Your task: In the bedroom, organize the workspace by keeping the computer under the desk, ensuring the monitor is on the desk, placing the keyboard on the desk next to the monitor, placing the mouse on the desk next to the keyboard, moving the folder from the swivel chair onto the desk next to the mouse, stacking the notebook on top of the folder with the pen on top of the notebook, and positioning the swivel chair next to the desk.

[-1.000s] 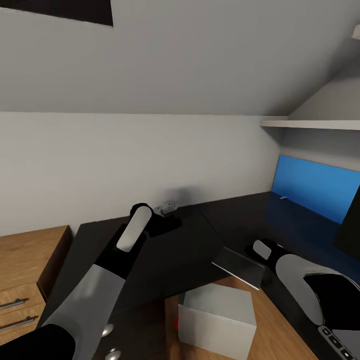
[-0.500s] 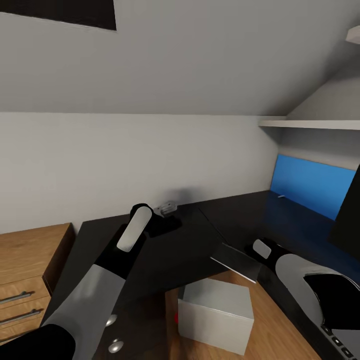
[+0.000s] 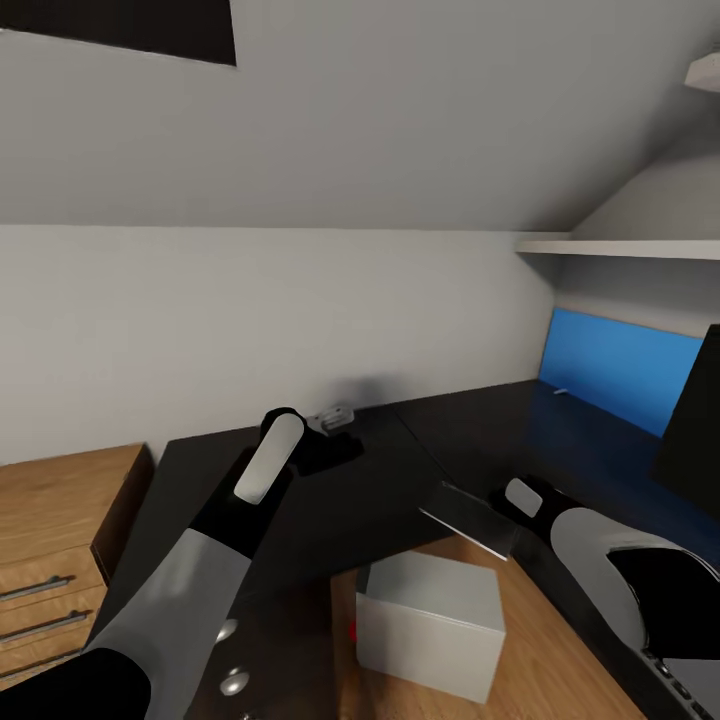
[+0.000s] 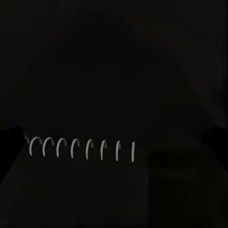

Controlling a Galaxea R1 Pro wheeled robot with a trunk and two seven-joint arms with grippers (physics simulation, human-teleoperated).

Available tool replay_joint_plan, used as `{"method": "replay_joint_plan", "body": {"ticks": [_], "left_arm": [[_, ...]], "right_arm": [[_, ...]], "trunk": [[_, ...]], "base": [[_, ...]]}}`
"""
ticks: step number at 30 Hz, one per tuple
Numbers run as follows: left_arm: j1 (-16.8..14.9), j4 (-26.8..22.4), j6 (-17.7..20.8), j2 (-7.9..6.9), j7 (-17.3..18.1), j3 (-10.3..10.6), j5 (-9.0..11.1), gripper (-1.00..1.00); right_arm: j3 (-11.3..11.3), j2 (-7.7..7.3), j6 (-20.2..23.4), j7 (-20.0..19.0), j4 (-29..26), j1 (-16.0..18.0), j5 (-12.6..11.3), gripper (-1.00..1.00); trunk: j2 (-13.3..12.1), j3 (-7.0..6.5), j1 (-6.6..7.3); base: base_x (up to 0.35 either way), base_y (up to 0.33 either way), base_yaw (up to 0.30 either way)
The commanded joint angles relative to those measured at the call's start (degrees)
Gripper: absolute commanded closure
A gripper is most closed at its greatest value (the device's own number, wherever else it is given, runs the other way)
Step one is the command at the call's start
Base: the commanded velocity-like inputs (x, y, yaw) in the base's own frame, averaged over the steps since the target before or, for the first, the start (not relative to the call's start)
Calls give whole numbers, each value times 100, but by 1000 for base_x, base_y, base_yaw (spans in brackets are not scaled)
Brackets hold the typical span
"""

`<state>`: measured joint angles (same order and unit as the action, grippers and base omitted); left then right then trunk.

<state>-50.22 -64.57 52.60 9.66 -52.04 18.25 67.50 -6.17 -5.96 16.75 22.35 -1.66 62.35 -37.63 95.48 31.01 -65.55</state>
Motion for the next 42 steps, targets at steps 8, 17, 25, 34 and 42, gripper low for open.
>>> {"method": "replay_joint_plan", "body": {"ticks": [8, 17, 25, 34, 42], "left_arm": [[-6, 4, 5, -1, -60, 3, 57, -100], [-6, 7, 5, 0, -60, 3, 61, -100], [-6, 28, 5, 0, -60, 5, 62, -100], [-6, 34, 5, 0, -60, 12, 55, -100], [-6, 32, 5, 6, -72, 31, 29, -100]], "right_arm": [[108, 3, 56, 41, 113, -3, -112, -100], [104, 6, 56, 37, 113, -3, -112, -100], [106, 3, 56, 40, 113, -3, -110, -100], [103, 6, 56, 52, 113, -3, -109, -100], [91, 15, 39, 72, 95, -3, -101, -100]], "trunk": [[3, 8, 1], [3, 8, 1], [3, 8, 1], [3, 8, 1], [3, 8, 1]], "base": [[-46, 0, 0], [-4, 0, 0], [0, 0, 0], [0, 0, 0], [0, 0, 0]]}}
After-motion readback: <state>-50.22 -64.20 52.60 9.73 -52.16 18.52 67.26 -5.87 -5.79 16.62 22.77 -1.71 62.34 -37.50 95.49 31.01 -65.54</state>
